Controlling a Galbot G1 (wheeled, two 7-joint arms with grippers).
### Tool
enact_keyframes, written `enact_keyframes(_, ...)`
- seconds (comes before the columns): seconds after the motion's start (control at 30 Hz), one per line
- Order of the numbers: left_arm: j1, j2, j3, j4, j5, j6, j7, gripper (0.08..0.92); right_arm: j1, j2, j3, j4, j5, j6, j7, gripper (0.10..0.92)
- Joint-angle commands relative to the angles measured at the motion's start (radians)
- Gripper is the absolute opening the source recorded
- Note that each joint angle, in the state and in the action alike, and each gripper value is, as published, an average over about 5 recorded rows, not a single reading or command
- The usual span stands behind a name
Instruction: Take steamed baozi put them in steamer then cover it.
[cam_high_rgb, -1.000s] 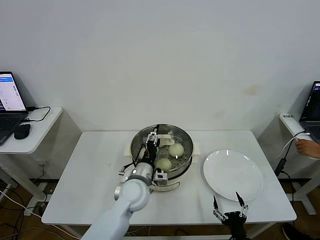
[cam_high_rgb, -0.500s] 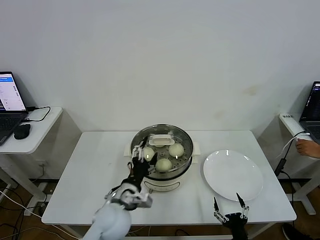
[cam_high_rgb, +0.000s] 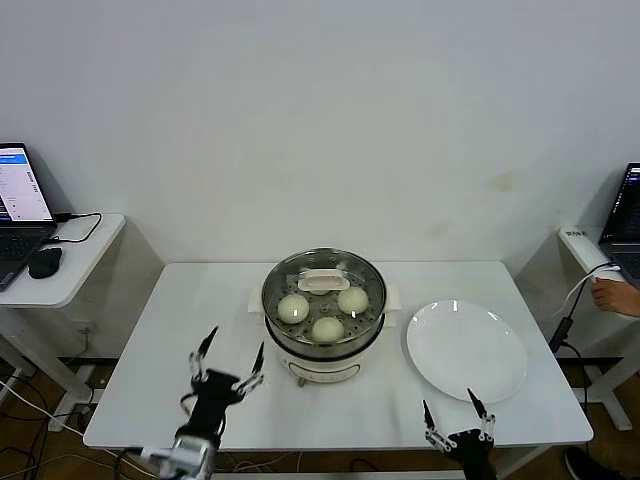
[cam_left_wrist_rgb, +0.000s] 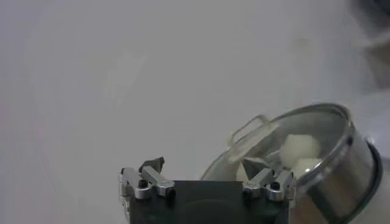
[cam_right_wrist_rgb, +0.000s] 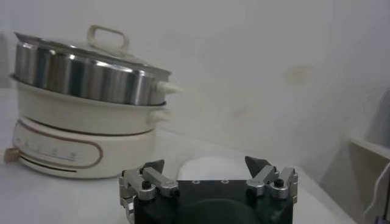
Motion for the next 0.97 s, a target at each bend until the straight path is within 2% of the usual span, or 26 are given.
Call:
enact_keyframes(0.03, 0.279, -0.055, -0.102, 0.023, -0.312, -0.183, -0.095, 0.823, -0.046, -0.070, -0.038, 0.020, 0.061, -0.019, -0.012, 0.823)
enact_keyframes(0.2, 0.267, -0.095, -0.102, 0.047, -0.273, -0.255, -0.061, 0.823, -0.049, -0.079, -0.066, 0.025, 0.052, -0.022, -0.015, 0.823)
enact_keyframes(0.97, 0.270, -0.128, -0.099, 0.118, -0.253, -0.243, -0.050, 0.823, -0.097, -0.111, -0.097, 0.077, 0.122, -0.106, 0.034, 0.823)
